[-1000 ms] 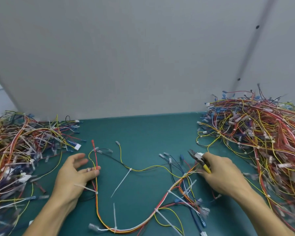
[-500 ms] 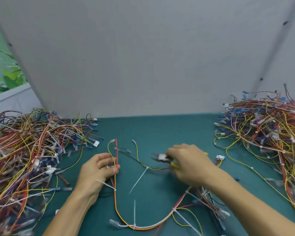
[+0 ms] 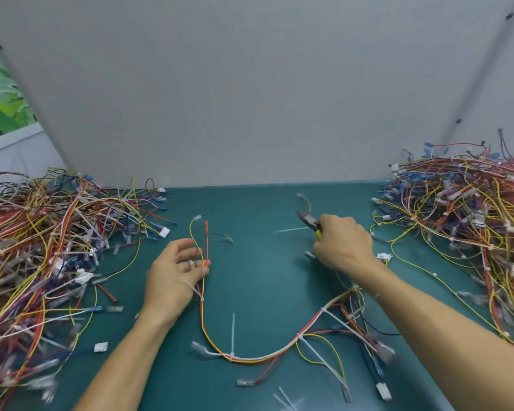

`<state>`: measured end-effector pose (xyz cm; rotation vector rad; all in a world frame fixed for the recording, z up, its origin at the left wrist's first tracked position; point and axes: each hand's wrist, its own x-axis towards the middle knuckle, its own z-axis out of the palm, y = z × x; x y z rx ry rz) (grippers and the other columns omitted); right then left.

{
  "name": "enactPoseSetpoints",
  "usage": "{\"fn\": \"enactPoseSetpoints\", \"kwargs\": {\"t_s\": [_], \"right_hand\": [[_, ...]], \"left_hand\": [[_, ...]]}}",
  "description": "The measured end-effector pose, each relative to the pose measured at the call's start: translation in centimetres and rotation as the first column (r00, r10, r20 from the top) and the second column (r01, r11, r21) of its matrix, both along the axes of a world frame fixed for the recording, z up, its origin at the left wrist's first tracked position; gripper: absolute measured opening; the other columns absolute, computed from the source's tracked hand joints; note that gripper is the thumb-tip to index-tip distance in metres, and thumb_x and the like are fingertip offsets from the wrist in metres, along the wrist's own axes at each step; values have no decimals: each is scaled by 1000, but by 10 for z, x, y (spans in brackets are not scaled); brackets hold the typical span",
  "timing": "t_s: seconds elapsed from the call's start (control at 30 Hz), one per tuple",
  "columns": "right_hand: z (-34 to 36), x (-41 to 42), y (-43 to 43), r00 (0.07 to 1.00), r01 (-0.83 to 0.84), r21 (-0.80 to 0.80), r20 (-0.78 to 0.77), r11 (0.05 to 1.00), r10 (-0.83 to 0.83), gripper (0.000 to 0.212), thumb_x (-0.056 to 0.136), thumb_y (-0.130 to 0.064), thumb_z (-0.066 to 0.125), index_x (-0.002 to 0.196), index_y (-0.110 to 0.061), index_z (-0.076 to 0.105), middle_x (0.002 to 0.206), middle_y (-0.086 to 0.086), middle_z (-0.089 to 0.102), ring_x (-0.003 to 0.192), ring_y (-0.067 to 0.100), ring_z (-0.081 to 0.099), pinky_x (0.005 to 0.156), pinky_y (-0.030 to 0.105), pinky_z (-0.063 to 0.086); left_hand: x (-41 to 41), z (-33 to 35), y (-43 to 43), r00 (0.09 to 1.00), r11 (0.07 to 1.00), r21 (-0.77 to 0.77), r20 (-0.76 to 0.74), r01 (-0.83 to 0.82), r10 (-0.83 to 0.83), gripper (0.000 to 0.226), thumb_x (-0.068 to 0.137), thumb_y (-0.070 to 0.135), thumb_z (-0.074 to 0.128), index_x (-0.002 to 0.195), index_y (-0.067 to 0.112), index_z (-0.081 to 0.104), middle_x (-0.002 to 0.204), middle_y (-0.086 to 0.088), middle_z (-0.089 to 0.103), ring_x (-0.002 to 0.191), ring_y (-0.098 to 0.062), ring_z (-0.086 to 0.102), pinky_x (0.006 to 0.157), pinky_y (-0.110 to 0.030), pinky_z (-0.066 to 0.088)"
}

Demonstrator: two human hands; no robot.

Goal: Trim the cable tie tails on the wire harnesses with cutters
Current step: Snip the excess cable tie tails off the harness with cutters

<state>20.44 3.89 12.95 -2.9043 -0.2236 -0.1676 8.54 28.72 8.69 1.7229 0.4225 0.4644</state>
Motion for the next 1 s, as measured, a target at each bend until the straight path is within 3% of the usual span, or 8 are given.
{"fn": "enactPoseSetpoints", "kwargs": {"t_s": [0.13, 0.27, 0.43, 0.57, 0.67, 0.8, 0.87, 1.0], "right_hand": [[-10, -3, 3, 996, -42, -66, -82, 997, 36, 23, 84, -32, 60, 100, -17, 56, 87, 7, 48, 78, 31, 45, 67, 33, 34], [4, -4, -2, 994, -102, 9, -24, 995, 102, 19, 84, -30, 59, 97, -15, 60, 87, 8, 57, 78, 32, 48, 67, 33, 36], [48, -12, -23, 974, -185, 284, 183, 941, 137, 20, 87, -34, 62, 96, -16, 62, 87, 12, 64, 88, 34, 57, 66, 35, 34], [67, -28, -54, 971, -226, 451, 173, 863, 164, 27, 92, -44, 56, 112, -27, 61, 88, 6, 61, 87, 26, 53, 71, 33, 34], [63, -42, -77, 983, -178, 449, 132, 876, 132, 28, 92, -46, 54, 114, -28, 58, 95, 4, 64, 93, 27, 55, 75, 33, 38], [44, -58, -100, 995, -88, 221, -26, 971, 97, 41, 83, -33, 66, 119, -24, 49, 97, 6, 63, 90, 28, 57, 74, 35, 43], [33, -65, -105, 983, -119, 243, -110, 963, 149, 38, 77, -25, 68, 110, -23, 49, 89, 2, 61, 81, 21, 56, 71, 33, 44], [9, -72, -103, 950, -221, 296, -148, 929, 273, 23, 74, -15, 66, 85, -29, 50, 73, -5, 55, 70, 14, 50, 59, 24, 36]], "left_hand": [[1, -1, -3, 997, 921, 388, -63, -20, 49, 49, 77, -4, 73, 122, 11, 56, 121, -6, 62, 105, -17, 62, 97, -29, 45], [-8, 7, 0, 992, 748, 660, -32, -69, 120, 50, 79, 9, 75, 126, 8, 56, 127, -7, 56, 118, -23, 51, 96, -16, 27], [-22, 28, -8, 989, 662, 736, 80, -141, 122, 29, 86, 7, 67, 114, 5, 64, 126, -9, 57, 119, -24, 51, 102, -20, 28], [-37, 49, -41, 983, 654, 752, 170, -87, -65, 13, 87, 7, 66, 100, 7, 70, 112, -4, 64, 106, -20, 60, 97, -26, 40], [-47, 62, -76, 950, 560, 829, 167, 11, -265, 15, 84, 17, 64, 95, 8, 72, 105, 0, 67, 98, -17, 63, 90, -30, 45], [-53, 60, -123, 859, 492, 819, -2, 295, -512, 29, 83, 32, 63, 108, 18, 67, 113, 10, 63, 104, -7, 59, 93, -19, 42], [-49, 48, -140, 822, 484, 765, -103, 425, -560, 38, 84, 40, 63, 120, 26, 58, 119, 16, 55, 111, -3, 50, 97, -15, 36], [-30, 24, -155, 832, 438, 768, -213, 467, -512, 43, 84, 41, 65, 124, 33, 54, 116, 15, 51, 110, -5, 45, 95, -21, 37]]}}
